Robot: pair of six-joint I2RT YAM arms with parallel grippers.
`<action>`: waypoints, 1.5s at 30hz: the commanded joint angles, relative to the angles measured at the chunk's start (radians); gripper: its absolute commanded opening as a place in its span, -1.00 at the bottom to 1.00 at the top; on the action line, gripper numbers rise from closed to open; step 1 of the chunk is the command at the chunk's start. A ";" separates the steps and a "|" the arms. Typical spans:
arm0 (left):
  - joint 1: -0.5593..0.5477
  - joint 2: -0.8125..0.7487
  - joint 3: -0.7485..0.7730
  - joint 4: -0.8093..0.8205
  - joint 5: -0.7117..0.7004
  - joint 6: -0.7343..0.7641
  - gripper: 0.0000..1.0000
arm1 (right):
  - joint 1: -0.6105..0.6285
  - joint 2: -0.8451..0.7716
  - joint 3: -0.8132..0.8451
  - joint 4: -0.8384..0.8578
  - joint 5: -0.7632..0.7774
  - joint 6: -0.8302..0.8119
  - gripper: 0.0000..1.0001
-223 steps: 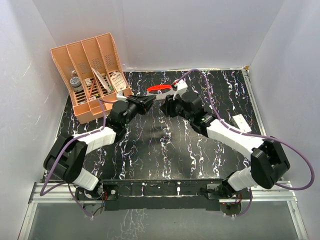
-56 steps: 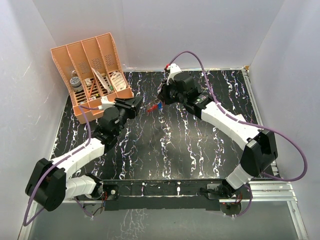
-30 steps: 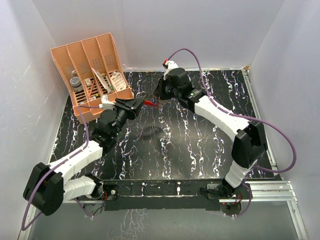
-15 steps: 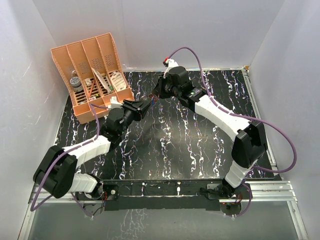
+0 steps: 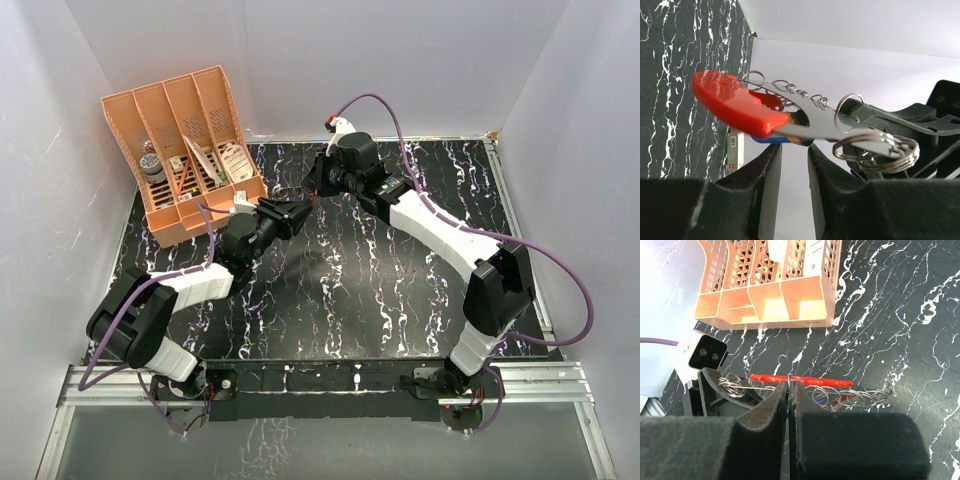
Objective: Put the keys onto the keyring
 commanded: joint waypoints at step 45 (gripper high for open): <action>0.078 -0.054 0.036 -0.093 -0.044 0.083 -0.47 | -0.006 -0.038 0.063 -0.168 -0.042 -0.077 -1.00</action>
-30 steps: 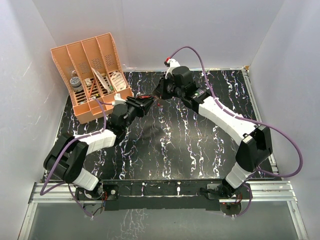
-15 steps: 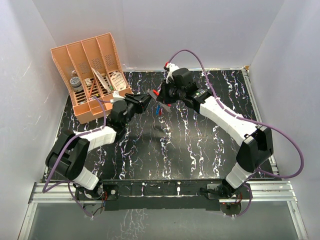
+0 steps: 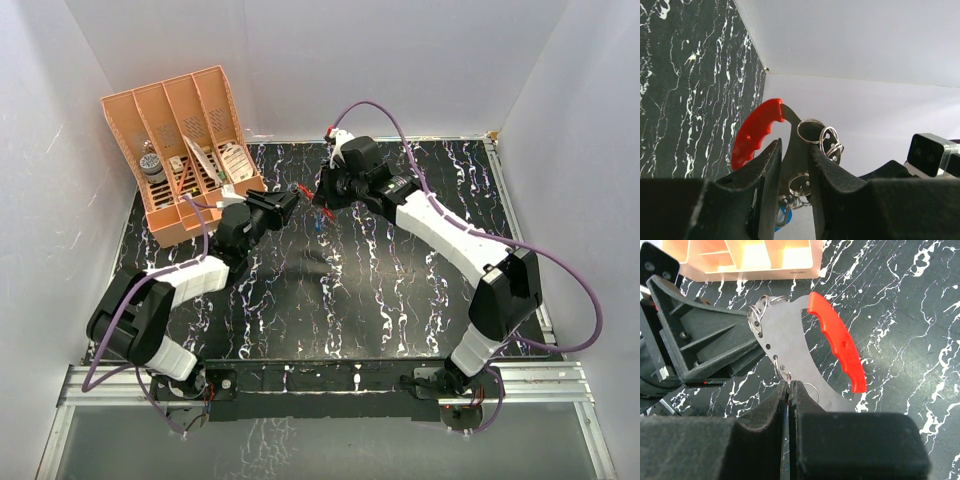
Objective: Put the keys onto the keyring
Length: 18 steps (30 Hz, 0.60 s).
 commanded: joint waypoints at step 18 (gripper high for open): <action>0.032 -0.321 -0.034 -0.283 0.097 0.170 -0.44 | -0.019 0.068 0.087 0.123 0.017 -0.012 -1.00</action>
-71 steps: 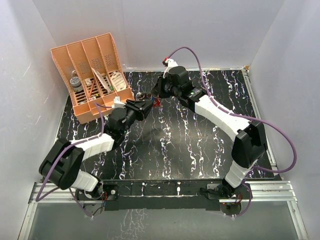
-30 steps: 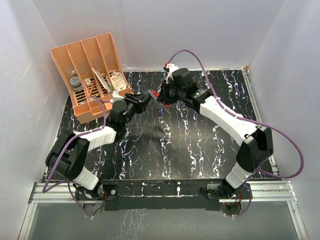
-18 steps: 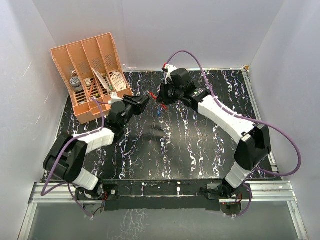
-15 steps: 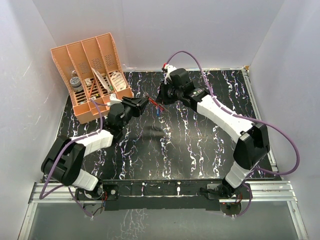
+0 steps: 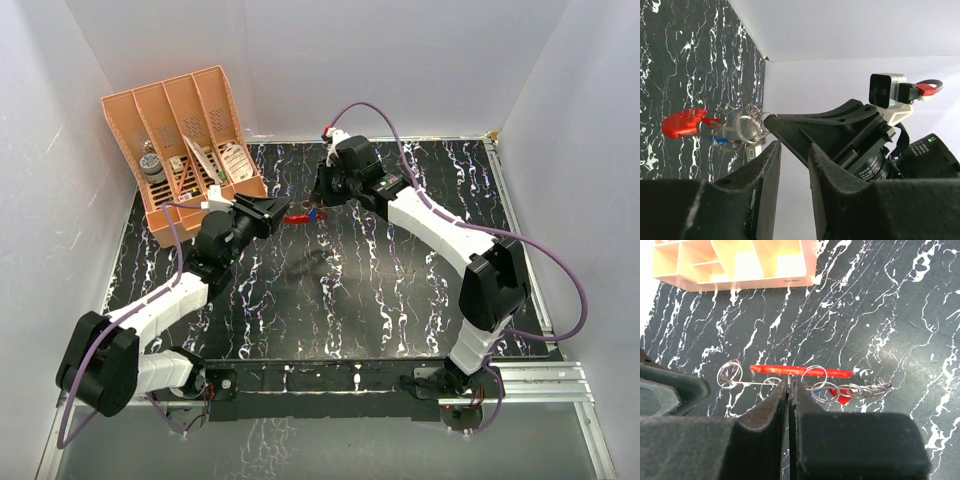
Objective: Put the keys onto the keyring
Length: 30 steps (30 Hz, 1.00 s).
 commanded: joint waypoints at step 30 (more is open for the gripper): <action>0.083 0.158 0.070 0.025 0.323 -0.259 0.02 | -0.002 -0.173 -0.235 0.401 0.192 -0.198 -1.00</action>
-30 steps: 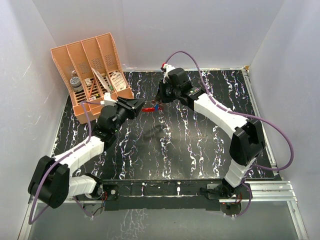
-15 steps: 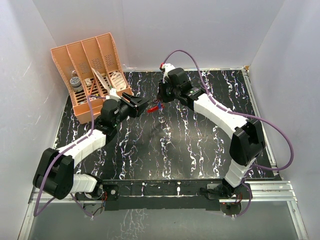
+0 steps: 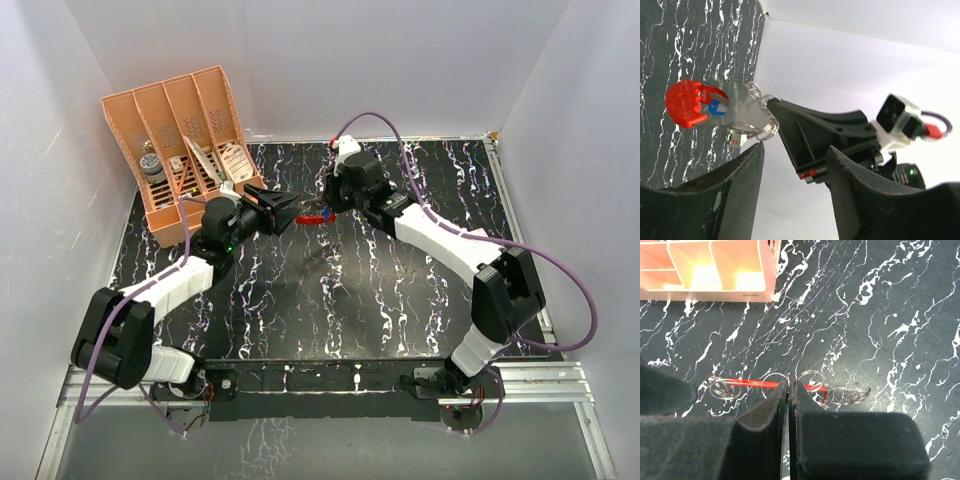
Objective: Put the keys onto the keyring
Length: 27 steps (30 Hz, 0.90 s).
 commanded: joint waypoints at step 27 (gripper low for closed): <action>0.018 0.261 0.038 0.297 0.155 -0.316 -0.45 | 0.054 -0.164 -0.145 0.317 0.065 -0.107 -1.00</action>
